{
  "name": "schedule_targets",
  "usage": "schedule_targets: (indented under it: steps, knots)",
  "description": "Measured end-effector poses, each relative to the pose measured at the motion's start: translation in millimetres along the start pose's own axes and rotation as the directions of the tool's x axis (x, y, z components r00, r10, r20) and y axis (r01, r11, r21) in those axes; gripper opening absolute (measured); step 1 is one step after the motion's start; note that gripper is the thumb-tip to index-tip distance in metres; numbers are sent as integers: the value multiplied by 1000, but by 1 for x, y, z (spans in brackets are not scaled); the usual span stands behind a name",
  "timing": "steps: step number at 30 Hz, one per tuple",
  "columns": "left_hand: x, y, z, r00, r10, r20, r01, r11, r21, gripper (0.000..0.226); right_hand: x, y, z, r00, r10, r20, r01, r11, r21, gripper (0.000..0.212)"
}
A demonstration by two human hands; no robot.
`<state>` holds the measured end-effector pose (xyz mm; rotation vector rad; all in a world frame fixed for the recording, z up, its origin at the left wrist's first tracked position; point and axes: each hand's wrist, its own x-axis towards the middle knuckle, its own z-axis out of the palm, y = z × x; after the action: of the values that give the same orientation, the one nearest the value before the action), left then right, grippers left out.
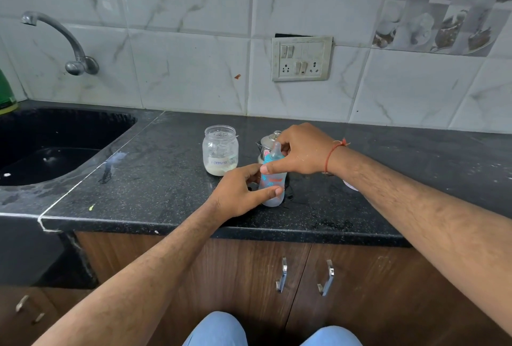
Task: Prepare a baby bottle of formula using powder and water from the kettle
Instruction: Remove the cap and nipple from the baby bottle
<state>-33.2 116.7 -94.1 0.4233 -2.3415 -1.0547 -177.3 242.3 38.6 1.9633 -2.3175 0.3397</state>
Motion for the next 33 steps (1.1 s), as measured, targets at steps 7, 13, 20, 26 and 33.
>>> schedule_targets:
  steps: [7,13,20,26,33]
  knots:
    - [-1,2,0,1000,25,10,-25,999,-28,63,13,4,-8,985,-112,130,109,993,35,34]
    - [1,-1,-1,999,12,35,-12,1000,-10,59,26,16,-12,944,-241,223,232,970,66,33]
    - [0,-2,1,1000,23,-8,-23,1000,6,49,37,-8,-26,912,-176,371,273,935,-228,54]
    - [-1,-1,2,999,42,-15,-42,999,12,45,42,-29,-24,842,146,520,54,935,-350,70]
    - [1,-2,3,999,45,2,-45,998,34,50,46,-12,-25,858,5,513,200,918,-343,54]
